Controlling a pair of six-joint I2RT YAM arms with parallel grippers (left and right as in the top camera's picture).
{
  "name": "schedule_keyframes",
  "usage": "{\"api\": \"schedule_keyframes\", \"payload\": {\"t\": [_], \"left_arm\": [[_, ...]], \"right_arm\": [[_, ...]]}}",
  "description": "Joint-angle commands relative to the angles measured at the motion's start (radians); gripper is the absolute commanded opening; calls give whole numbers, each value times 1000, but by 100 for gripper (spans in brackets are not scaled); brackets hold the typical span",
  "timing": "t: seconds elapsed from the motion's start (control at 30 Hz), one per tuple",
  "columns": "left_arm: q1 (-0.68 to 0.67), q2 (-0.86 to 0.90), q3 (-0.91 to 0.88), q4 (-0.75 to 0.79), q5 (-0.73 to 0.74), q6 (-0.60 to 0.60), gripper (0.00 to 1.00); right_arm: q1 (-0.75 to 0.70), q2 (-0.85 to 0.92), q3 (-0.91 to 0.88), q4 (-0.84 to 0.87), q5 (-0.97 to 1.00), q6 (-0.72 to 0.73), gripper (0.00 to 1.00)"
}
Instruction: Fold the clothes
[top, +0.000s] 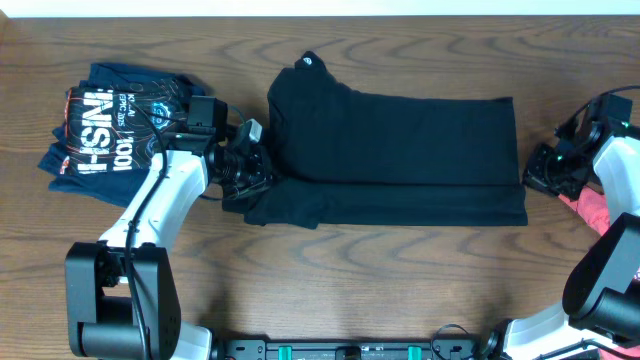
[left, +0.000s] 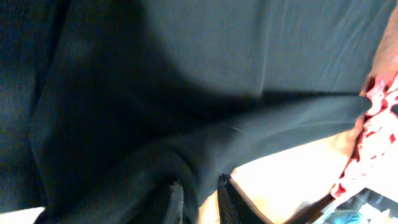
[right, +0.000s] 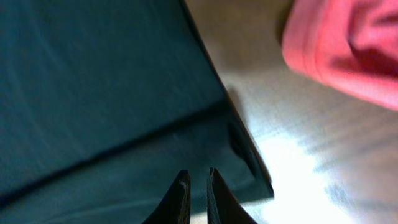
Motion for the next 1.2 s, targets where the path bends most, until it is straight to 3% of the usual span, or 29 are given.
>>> {"api": "schedule_keyframes", "payload": {"t": [0.0,0.1,0.17,0.4,0.8,1.0,1.17], "left_arm": [[5,-8,-1,9,3,-1,26],[4,-8,-1,-4,3,-1,34],[4,-8,-1,-16,3,-1,34],[4,-8,-1,-32,3,0,34],[4,-8,-1,-37,3,0,34],[4,-8,-1,-40,3,0,34],[4,-7,-1,-41,2,0,34]], "right_arm": [[-1,-6,-3,4,-45,8,16],[-3,-6,-3,-66,1,7,41],[-3,-6,-6,-125,66,8,42],[-4,-6,-107,-48,118,8,31],[-4,-6,-249,177,55,8,28],[-4,-6,-249,189,55,8,1],[-4,-6,-246,188,55,8,1]]}}
